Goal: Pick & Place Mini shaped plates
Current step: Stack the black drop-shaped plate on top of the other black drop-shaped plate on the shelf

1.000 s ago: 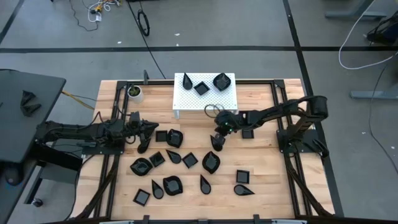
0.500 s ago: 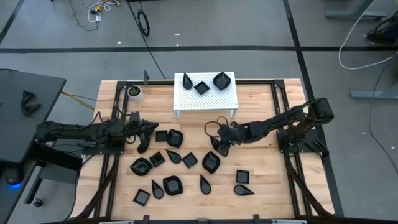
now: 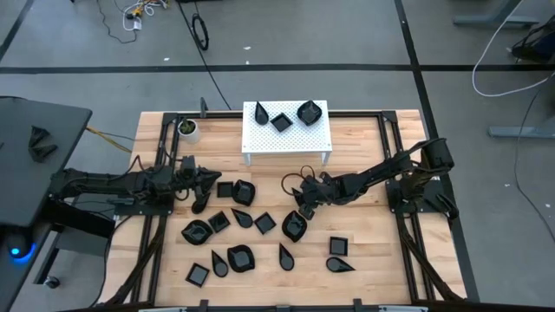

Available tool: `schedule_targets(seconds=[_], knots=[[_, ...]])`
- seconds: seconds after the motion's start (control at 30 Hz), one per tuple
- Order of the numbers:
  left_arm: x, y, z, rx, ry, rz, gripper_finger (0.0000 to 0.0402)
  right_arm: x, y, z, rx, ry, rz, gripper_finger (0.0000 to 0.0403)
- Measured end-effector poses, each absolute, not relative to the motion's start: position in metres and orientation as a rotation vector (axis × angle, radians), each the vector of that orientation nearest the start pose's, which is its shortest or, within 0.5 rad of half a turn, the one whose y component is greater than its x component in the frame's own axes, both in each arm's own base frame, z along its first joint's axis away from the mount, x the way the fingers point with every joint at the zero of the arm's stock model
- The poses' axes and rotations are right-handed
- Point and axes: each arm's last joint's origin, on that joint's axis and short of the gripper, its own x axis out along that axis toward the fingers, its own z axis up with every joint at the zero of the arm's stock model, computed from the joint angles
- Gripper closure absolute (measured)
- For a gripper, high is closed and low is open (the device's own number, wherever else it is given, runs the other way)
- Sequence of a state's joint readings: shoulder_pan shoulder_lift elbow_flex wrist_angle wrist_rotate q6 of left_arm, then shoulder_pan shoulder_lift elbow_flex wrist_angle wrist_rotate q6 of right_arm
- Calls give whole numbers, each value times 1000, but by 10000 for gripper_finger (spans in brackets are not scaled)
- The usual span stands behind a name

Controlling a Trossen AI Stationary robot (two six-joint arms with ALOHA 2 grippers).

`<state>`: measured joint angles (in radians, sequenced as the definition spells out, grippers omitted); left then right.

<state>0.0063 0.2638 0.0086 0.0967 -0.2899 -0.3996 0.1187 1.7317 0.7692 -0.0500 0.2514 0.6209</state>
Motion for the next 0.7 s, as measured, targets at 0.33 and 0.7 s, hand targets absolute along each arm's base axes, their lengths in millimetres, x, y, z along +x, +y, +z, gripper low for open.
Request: schedule_targets(seconds=[0.33,0.7], knots=[[112,9,153,-371,106,317,394,357,40,200,432,580,-277,398],[111,9,152,-370,114,319,394,380,-97,306,287,333,-619,400]])
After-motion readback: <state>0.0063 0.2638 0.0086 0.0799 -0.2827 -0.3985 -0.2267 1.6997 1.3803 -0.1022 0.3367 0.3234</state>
